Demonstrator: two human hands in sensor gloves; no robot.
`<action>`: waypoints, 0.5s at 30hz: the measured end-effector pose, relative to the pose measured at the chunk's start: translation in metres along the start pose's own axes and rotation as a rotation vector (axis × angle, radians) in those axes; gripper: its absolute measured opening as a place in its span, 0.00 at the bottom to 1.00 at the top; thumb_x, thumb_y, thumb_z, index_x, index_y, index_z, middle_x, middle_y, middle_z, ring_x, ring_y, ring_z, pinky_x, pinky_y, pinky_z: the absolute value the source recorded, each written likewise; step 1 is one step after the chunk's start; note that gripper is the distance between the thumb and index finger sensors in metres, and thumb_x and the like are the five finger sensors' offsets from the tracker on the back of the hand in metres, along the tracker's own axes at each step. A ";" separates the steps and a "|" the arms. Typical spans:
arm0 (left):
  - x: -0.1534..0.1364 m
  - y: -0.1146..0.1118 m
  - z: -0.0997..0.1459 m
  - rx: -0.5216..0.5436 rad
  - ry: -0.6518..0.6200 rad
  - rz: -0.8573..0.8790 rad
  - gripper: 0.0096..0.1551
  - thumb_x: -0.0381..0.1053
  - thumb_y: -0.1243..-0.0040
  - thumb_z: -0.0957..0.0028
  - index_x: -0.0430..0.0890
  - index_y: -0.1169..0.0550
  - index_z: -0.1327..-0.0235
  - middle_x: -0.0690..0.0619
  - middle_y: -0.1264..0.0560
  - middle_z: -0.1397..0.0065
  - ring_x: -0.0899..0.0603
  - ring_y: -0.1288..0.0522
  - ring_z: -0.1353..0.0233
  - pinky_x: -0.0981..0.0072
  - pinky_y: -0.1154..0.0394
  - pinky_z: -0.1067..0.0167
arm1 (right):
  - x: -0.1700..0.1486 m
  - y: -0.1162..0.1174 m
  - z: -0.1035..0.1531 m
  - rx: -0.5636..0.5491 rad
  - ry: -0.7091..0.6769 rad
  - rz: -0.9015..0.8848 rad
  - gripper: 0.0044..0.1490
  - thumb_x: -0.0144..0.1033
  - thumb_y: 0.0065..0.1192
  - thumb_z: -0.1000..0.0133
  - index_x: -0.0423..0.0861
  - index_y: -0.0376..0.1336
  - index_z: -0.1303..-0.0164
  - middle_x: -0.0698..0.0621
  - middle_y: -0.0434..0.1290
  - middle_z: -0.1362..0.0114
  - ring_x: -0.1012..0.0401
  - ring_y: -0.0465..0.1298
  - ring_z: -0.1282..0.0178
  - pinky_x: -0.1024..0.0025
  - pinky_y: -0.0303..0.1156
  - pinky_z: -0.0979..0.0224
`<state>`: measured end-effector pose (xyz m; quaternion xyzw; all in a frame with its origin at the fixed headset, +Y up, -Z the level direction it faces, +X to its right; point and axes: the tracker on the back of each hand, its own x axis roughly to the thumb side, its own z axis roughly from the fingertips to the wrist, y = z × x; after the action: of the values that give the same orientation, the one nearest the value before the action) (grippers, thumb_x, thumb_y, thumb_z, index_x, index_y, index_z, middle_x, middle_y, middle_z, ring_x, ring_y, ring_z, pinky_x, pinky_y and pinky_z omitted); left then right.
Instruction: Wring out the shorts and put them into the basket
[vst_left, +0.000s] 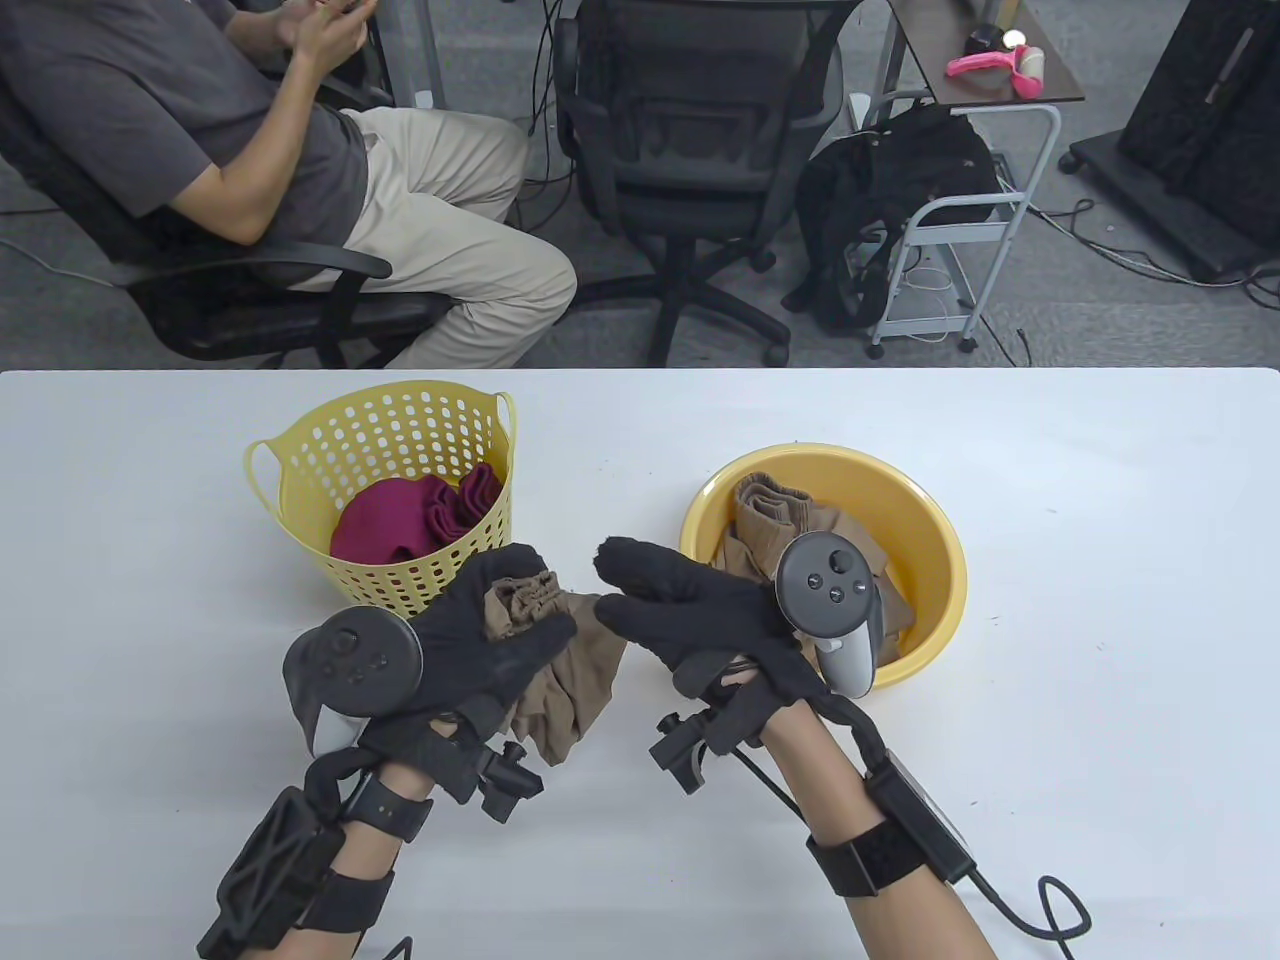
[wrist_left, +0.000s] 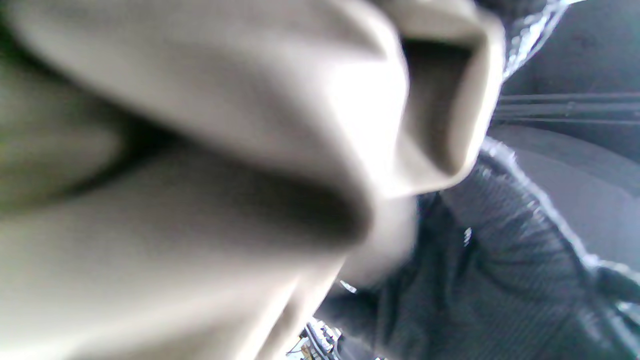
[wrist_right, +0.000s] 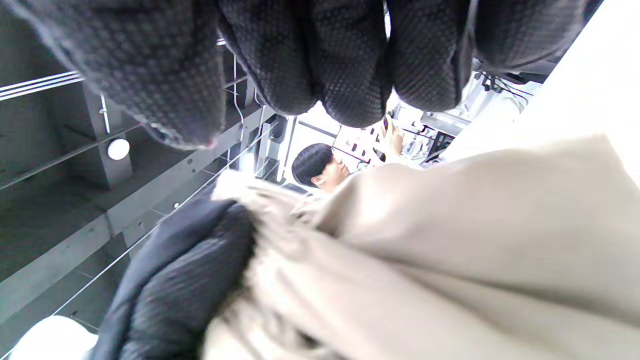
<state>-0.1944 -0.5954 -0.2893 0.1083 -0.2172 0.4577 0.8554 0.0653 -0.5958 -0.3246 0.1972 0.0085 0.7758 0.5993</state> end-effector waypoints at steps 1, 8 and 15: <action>0.000 0.002 0.000 0.003 -0.002 0.011 0.35 0.57 0.26 0.42 0.48 0.33 0.31 0.40 0.25 0.28 0.32 0.17 0.33 0.28 0.26 0.40 | -0.002 -0.002 -0.001 0.003 0.010 0.003 0.43 0.55 0.74 0.46 0.40 0.66 0.29 0.35 0.69 0.27 0.32 0.69 0.29 0.32 0.66 0.33; 0.001 0.009 0.001 -0.001 -0.023 0.100 0.33 0.57 0.27 0.42 0.50 0.32 0.31 0.41 0.25 0.28 0.33 0.17 0.33 0.29 0.26 0.39 | -0.018 -0.012 -0.006 0.066 0.089 0.016 0.49 0.60 0.71 0.46 0.40 0.62 0.24 0.33 0.65 0.23 0.29 0.63 0.26 0.30 0.63 0.32; -0.002 0.013 -0.001 -0.014 -0.051 0.219 0.32 0.57 0.27 0.42 0.51 0.32 0.31 0.42 0.25 0.27 0.33 0.17 0.32 0.29 0.26 0.38 | -0.035 -0.020 -0.009 0.128 0.142 -0.039 0.58 0.71 0.66 0.48 0.41 0.57 0.20 0.31 0.60 0.20 0.26 0.58 0.24 0.25 0.58 0.31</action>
<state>-0.2059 -0.5892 -0.2915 0.0895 -0.2528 0.5440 0.7951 0.0885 -0.6203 -0.3483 0.1795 0.1041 0.7740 0.5982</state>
